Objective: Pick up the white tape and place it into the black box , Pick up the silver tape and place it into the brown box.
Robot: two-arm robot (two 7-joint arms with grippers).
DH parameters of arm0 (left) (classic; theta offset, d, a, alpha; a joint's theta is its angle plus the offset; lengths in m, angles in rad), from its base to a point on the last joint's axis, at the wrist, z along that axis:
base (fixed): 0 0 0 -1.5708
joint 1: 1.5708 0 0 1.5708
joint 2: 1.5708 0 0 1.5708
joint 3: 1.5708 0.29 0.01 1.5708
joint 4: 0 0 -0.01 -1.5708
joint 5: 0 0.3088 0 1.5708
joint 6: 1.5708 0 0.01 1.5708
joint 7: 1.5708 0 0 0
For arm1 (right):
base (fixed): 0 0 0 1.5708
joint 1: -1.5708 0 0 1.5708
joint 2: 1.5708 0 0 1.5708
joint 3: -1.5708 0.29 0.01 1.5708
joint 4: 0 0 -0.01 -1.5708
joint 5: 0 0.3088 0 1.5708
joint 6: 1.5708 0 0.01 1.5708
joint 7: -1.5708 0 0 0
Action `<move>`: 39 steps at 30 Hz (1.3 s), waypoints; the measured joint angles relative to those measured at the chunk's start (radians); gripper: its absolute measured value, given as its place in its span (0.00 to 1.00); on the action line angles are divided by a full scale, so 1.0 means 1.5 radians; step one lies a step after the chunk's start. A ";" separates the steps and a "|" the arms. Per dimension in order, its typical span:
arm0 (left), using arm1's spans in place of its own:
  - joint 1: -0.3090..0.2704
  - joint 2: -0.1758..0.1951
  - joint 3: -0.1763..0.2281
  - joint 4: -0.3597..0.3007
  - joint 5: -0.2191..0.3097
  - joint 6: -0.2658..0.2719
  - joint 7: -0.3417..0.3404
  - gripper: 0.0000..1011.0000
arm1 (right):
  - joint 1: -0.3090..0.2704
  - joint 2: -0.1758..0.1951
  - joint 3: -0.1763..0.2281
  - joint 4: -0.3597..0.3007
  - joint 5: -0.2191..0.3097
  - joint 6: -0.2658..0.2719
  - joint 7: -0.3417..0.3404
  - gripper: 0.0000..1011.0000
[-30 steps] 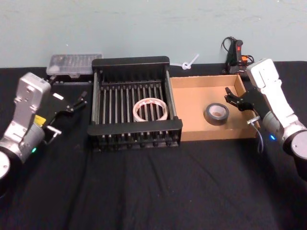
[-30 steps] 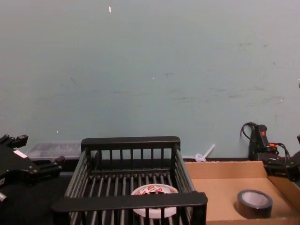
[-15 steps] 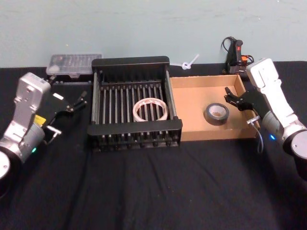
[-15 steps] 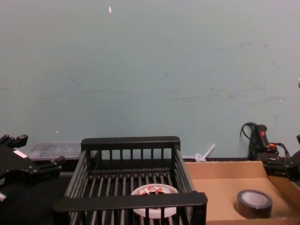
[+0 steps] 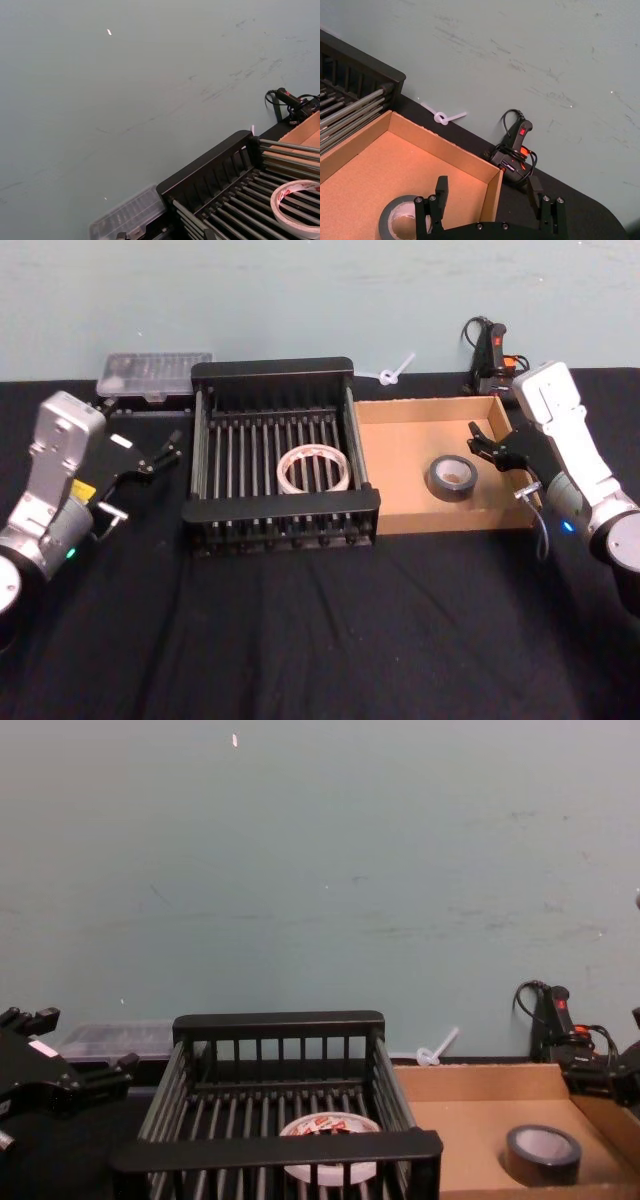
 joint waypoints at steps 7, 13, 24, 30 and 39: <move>0.000 0.000 0.000 0.000 0.000 0.000 0.000 0.99 | 0.000 0.000 0.000 0.000 0.000 0.000 0.000 0.99; 0.000 0.000 0.000 0.000 0.000 0.000 0.000 0.99 | 0.000 0.000 0.000 0.000 0.000 0.000 0.000 0.99; 0.000 0.000 0.000 0.000 0.000 0.000 0.000 0.99 | 0.000 0.000 0.000 0.000 0.000 0.000 0.000 0.99; 0.000 0.000 0.000 0.000 0.000 0.000 0.000 0.99 | 0.000 0.000 0.000 0.000 0.000 0.000 0.000 0.99; 0.000 0.000 0.000 0.000 0.000 0.000 0.000 0.99 | 0.000 0.000 0.000 0.000 0.000 0.000 0.000 0.99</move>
